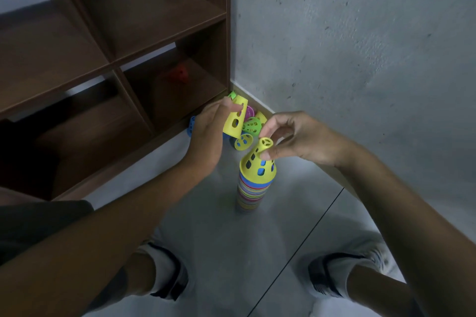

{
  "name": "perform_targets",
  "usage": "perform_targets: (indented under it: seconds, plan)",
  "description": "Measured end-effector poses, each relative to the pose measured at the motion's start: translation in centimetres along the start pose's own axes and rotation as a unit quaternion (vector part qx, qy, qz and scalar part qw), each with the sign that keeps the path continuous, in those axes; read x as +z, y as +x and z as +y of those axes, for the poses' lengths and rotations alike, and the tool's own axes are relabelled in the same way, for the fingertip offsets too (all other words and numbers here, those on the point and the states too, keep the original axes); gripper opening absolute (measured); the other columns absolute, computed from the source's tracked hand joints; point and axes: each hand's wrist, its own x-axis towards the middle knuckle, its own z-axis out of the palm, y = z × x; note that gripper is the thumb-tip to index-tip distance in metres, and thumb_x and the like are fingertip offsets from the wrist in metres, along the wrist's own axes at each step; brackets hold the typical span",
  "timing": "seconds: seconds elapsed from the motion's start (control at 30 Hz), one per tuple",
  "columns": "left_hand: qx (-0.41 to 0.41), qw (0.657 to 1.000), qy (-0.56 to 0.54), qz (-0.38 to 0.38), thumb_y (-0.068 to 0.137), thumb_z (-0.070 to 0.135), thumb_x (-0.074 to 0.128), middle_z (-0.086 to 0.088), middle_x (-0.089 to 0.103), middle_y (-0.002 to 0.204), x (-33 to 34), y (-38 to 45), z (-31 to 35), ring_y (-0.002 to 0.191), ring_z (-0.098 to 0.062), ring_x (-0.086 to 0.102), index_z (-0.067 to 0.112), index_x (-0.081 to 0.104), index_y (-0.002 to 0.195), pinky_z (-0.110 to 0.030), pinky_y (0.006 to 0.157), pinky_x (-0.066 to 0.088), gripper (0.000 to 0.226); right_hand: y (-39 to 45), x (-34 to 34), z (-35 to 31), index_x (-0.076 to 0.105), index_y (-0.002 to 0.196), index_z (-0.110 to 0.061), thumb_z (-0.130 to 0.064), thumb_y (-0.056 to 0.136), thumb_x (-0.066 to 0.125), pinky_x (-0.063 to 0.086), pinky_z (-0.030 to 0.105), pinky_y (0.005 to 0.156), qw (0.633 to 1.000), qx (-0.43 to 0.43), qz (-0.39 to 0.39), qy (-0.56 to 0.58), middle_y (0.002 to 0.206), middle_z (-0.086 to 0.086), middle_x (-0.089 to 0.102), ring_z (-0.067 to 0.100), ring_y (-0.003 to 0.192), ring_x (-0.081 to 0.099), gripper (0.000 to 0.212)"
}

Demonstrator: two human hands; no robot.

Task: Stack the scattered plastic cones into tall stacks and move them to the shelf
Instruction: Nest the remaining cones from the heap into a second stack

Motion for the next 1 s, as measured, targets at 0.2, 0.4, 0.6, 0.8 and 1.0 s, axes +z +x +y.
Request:
perform_targets:
  seconds: [0.2,0.4,0.6,0.8,1.0]
  plan:
    - [-0.048,0.996,-0.078,0.021,0.093,0.046,0.048,0.002,0.077,0.092,0.7,0.0,0.5,0.091,-0.013,0.069,0.006,0.074,0.092,-0.029,0.083,0.054,0.048,0.0,1.2,0.8,0.072,0.093,-0.022,-0.014,0.066,0.093,0.054,0.020,0.072,0.999,0.011,-0.021,-0.049,0.088,-0.007,0.071,0.008,0.083,0.066,0.035]
    - [-0.063,0.989,-0.131,0.026,0.090,0.036,0.056,-0.016,0.072,0.101,1.2,-0.1,0.8,0.098,-0.025,0.067,0.002,0.069,0.084,-0.040,0.091,0.049,0.036,0.1,0.6,0.6,0.068,0.105,-0.025,-0.040,0.075,0.085,0.050,0.033,0.085,0.997,0.004,0.082,0.004,0.102,0.000,0.068,0.021,0.087,0.063,0.038]
    - [-0.054,0.985,-0.156,-0.039,0.082,0.037,0.065,-0.008,0.071,0.100,2.1,-0.6,1.6,0.095,-0.022,0.064,0.012,0.070,0.083,-0.043,0.087,0.047,0.026,0.5,1.1,-0.5,0.065,0.105,-0.011,-0.033,0.089,0.073,0.052,0.033,0.075,0.985,-0.024,0.165,0.035,0.099,0.009,0.061,0.013,0.081,0.062,0.028]
    - [-0.069,0.987,-0.133,-0.064,0.078,0.040,0.066,-0.008,0.067,0.098,2.2,-0.8,2.3,0.093,-0.025,0.058,0.018,0.071,0.083,-0.043,0.083,0.042,0.023,0.5,1.1,-0.7,0.066,0.092,-0.018,-0.030,0.088,0.076,0.052,0.042,0.080,0.983,-0.045,0.170,0.052,0.086,-0.002,0.063,0.013,0.077,0.061,0.016]
    - [-0.038,0.999,-0.038,0.001,0.099,0.008,0.055,-0.007,0.067,0.089,0.7,-0.1,1.7,0.081,-0.006,0.066,0.003,0.066,0.094,-0.030,0.077,0.057,0.013,-0.3,-0.5,-0.7,0.066,0.093,-0.015,-0.029,0.082,0.081,0.052,0.041,0.084,0.989,-0.043,0.130,0.056,0.090,0.004,0.064,0.016,0.082,0.063,0.023]
